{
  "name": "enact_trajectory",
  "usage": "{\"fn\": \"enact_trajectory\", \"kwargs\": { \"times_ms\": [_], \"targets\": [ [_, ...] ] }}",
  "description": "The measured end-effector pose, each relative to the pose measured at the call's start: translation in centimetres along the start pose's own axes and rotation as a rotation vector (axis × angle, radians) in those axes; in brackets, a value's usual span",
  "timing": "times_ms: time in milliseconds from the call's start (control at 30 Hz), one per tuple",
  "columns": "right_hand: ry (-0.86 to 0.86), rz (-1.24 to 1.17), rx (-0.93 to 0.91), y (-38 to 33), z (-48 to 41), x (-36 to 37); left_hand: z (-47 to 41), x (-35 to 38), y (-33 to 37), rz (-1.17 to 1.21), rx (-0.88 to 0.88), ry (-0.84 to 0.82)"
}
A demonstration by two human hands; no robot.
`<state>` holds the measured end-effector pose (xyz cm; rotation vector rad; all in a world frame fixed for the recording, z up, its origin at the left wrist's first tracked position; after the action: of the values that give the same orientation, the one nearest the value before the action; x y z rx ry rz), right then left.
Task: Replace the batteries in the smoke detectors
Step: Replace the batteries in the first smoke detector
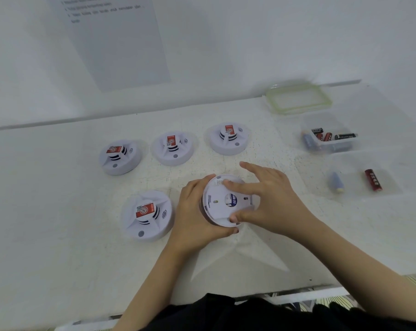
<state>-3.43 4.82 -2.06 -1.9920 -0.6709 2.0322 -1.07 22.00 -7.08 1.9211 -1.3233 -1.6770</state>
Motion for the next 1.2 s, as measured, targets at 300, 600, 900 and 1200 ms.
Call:
{"fn": "enact_trajectory", "kwargs": {
  "times_ms": [300,600,900,1200],
  "targets": [
    [-0.031,0.020,-0.003,-0.4,0.1,0.5,0.1,0.1,-0.4,-0.002,0.020,-0.012],
    [-0.047,-0.294,0.078,0.3,0.5,1.3,0.2,-0.1,-0.1,0.173,-0.013,-0.005],
    [-0.115,-0.381,-0.026,2.6,0.1,2.0,0.3,-0.4,0.5,0.234,-0.035,-0.077],
    [-0.034,-0.208,-0.060,3.3,0.1,2.4,0.2,-0.4,0.6,0.243,-0.029,-0.077]
  ]
}}
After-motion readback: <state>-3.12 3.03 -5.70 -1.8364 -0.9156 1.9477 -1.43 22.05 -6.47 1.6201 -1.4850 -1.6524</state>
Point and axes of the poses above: each hand's wrist, its own z-axis away from the middle knuckle, its own x-axis out of the palm, y = z × x, the point moved 1 cm from there along -z, towards the middle knuckle, and after that the axes turned 1 degree about -y, right-handed, at the moved point
